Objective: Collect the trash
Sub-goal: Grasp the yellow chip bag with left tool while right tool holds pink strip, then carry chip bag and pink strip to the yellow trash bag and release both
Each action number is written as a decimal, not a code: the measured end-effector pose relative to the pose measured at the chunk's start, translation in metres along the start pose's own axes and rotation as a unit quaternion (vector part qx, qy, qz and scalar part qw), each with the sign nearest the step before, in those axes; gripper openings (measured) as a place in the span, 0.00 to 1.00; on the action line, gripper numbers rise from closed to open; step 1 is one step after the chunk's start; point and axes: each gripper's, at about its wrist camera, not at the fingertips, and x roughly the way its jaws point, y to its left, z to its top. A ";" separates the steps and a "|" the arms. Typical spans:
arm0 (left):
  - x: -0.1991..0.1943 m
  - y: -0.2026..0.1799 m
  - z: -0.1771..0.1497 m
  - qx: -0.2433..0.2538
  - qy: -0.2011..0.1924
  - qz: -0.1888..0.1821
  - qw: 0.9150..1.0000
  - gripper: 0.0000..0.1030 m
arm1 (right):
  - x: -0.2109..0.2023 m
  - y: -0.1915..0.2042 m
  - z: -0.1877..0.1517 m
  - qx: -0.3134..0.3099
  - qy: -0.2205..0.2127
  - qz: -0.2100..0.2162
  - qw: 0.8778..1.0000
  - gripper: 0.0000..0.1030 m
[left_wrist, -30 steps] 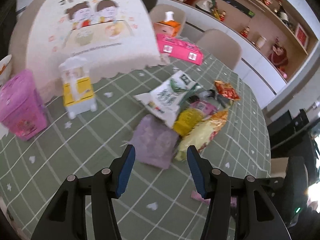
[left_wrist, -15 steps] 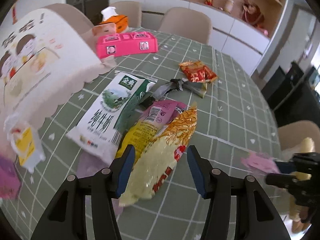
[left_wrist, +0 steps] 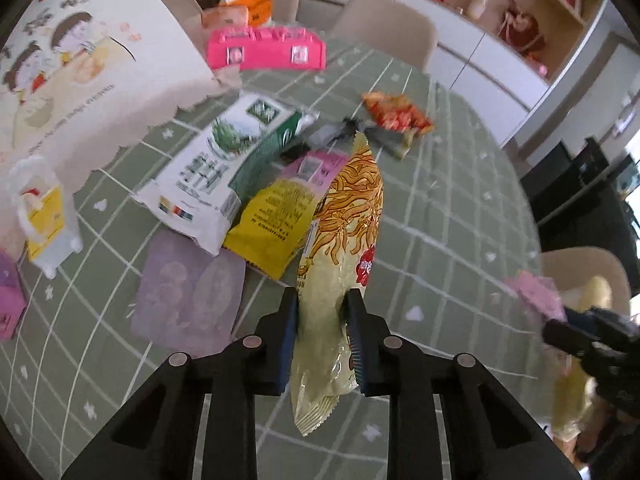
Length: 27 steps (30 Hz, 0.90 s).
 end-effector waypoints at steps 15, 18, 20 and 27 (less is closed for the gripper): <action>-0.119 -0.078 -0.009 0.051 -0.112 -0.007 0.992 0.24 | -0.106 0.028 -0.011 0.024 -0.099 -0.068 0.992 0.22; -0.132 -0.102 -0.019 0.056 -0.123 -0.020 0.991 0.24 | -0.134 0.025 -0.016 0.011 -0.122 -0.084 0.989 0.22; -0.140 -0.126 -0.027 0.065 -0.132 -0.025 0.989 0.24 | -0.151 0.019 -0.020 0.004 -0.134 -0.088 0.987 0.22; -0.144 -0.221 -0.058 0.096 -0.132 -0.048 0.985 0.24 | -0.218 -0.032 -0.056 0.004 -0.150 -0.115 0.982 0.22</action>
